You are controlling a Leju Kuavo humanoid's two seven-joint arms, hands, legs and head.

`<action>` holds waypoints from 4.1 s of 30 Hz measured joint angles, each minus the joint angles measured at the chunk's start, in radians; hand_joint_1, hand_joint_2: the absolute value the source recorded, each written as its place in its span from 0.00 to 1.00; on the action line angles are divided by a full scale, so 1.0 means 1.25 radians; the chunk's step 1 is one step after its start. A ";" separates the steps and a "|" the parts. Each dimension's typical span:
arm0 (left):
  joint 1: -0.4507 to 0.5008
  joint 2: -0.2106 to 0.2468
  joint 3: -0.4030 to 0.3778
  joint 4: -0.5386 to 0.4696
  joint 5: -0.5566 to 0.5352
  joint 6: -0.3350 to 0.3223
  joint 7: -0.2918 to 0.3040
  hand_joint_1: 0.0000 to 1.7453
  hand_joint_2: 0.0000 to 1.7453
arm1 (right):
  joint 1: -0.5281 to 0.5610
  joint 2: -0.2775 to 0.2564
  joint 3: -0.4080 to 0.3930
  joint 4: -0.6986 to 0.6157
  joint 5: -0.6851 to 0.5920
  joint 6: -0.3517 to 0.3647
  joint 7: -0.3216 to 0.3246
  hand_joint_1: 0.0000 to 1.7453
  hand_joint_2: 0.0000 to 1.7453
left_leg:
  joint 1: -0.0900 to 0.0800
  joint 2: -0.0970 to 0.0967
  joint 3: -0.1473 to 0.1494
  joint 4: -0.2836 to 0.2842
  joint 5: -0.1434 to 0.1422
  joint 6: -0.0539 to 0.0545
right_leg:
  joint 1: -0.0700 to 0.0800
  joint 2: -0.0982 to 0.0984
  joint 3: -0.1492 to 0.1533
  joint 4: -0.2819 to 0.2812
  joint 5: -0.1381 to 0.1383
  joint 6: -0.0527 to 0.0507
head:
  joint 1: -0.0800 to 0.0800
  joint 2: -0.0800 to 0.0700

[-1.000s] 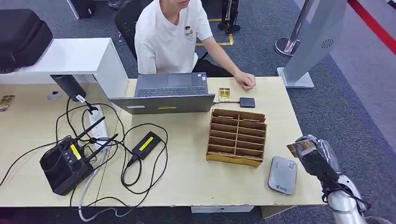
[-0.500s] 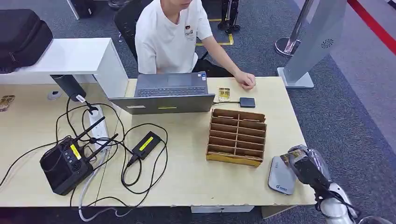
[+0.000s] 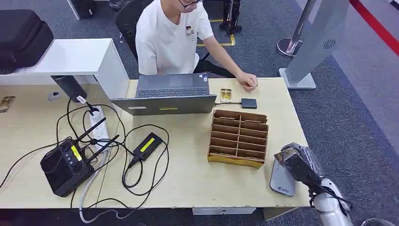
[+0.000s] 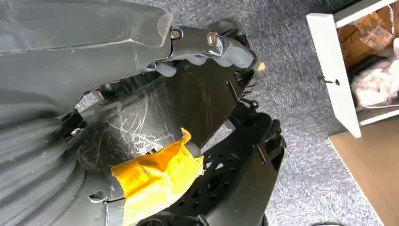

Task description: Pass the card to the sensor for recognition and then transmit it.

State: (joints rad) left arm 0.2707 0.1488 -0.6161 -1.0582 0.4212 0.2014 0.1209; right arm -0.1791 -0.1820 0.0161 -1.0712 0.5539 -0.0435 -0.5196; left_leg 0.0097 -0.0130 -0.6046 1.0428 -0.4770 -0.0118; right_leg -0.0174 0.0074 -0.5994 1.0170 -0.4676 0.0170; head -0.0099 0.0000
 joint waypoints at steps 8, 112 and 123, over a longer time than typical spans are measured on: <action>-0.029 0.007 -0.025 0.005 0.012 -0.002 -0.013 0.00 1.00 | -0.128 -0.004 0.042 -0.071 0.000 -0.013 0.044 1.00 1.00 | 0.000 0.000 0.000 0.000 0.001 0.000 | 0.000 0.000 0.000 0.000 0.001 -0.001 | 0.000 0.000; 0.026 -0.014 0.064 0.014 -0.121 -0.041 0.001 0.00 1.00 | 0.136 -0.046 0.236 -0.438 0.251 -0.336 0.071 0.00 1.00 | 0.001 -0.001 0.000 0.000 0.001 -0.002 | 0.001 0.000 -0.001 0.000 0.000 -0.002 | 0.000 0.000; 0.019 -0.010 0.058 0.008 -0.105 -0.028 -0.007 0.00 1.00 | 0.165 -0.038 0.242 -0.377 0.280 -0.328 0.076 0.00 1.00 | 0.001 -0.001 0.000 0.000 0.001 -0.002 | 0.001 -0.001 -0.001 0.000 -0.001 -0.002 | 0.000 0.000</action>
State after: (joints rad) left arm 0.2944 0.1358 -0.5432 -1.0483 0.2899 0.1659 0.1118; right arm 0.0269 -0.2296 0.3182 -1.5419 0.9041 -0.4539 -0.4246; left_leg 0.0109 -0.0140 -0.6046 1.0422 -0.4762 -0.0148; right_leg -0.0162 0.0066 -0.6002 1.0174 -0.4682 0.0147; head -0.0099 0.0000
